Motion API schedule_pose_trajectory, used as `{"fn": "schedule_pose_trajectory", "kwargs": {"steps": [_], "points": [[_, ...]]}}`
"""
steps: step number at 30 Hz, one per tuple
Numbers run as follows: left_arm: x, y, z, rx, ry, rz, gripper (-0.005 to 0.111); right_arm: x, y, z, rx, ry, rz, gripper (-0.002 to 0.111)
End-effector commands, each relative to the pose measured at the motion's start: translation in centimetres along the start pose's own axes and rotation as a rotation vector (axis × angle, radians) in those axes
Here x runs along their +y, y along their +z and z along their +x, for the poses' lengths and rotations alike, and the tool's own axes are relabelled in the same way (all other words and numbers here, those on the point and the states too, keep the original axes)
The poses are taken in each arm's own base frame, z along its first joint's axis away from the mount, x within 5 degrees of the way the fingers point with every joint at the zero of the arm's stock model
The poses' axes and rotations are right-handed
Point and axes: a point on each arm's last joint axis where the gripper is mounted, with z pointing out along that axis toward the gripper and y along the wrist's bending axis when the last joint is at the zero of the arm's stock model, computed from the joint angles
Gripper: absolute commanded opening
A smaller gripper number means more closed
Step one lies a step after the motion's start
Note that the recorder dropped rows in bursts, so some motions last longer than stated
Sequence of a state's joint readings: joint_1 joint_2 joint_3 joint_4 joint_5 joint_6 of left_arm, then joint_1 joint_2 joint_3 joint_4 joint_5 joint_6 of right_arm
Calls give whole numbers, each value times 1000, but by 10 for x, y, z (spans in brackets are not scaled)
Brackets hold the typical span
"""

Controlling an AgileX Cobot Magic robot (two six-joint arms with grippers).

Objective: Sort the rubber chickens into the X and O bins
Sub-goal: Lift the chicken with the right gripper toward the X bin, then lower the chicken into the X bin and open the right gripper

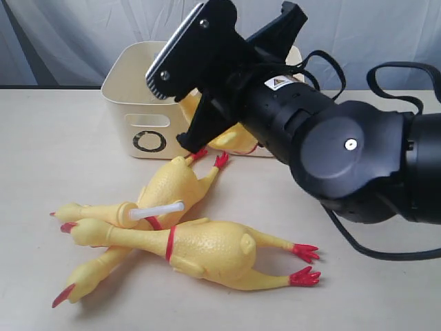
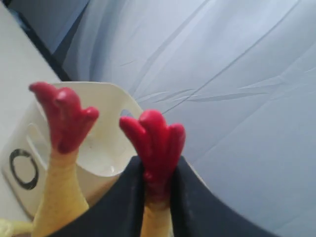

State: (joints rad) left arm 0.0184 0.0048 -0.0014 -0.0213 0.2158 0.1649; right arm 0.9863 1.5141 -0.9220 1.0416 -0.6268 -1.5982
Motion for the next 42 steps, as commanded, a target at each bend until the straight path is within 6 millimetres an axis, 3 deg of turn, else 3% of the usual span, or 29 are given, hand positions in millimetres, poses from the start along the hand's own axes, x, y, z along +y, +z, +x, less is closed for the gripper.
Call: {"fn": "schedule_pose_trajectory", "kwargs": {"steps": [1, 11, 31, 42], "points": [[0, 0, -1, -13, -1, -1, 0, -16, -4, -10, -88, 73, 141, -1], [0, 0, -1, -13, -1, -1, 0, -27, -2, -11, -153, 115, 285, -1], [0, 0, -1, -13, -1, -1, 0, -80, 23, 39, -173, 548, 470, -1], [0, 0, -1, -13, -1, -1, 0, -85, 60, 63, -166, 559, 502, -1]]}}
